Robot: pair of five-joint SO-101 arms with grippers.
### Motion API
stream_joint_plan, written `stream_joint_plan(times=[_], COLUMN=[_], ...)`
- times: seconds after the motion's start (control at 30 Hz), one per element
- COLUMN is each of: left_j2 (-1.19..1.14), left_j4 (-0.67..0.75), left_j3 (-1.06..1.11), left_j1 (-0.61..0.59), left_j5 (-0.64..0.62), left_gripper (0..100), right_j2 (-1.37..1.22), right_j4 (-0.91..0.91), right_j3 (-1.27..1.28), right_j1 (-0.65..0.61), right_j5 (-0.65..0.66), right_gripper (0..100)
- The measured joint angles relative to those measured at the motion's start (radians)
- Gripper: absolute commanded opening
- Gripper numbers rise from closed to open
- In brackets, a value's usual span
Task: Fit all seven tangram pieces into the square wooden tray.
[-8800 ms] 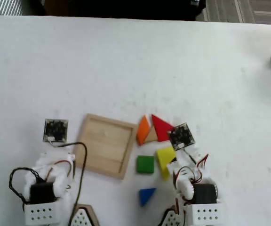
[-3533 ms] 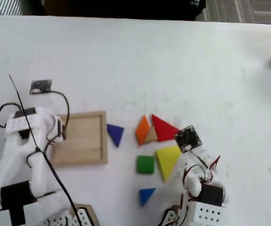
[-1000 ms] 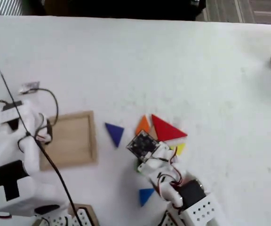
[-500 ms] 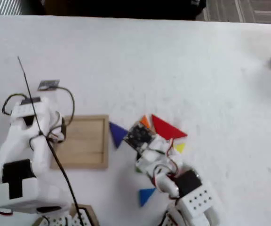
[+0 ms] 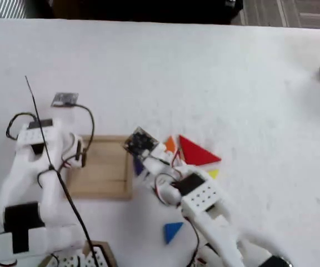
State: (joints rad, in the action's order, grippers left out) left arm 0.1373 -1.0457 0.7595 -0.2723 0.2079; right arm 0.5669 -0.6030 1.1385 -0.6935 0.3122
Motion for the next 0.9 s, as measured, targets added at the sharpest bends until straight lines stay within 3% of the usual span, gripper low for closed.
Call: stream_joint_plan(times=[0.27, 0.53, 0.9], left_j2=[0.221, 0.338, 0.339], left_j4=[0.086, 0.143, 0.149], left_j3=[0.157, 0.233, 0.233], left_j1=[0.000, 0.000, 0.000], left_j5=[0.003, 0.003, 0.003], left_gripper=[17, 20, 23], right_j2=[-0.301, -0.569, -0.618], right_j4=[0.000, -0.043, -0.058], right_j3=[-0.250, -0.494, -0.532], right_j1=[-0.003, -0.017, -0.018], right_j5=[-0.061, -0.080, -0.080], right_gripper=[11.1, 20.5, 20.6])
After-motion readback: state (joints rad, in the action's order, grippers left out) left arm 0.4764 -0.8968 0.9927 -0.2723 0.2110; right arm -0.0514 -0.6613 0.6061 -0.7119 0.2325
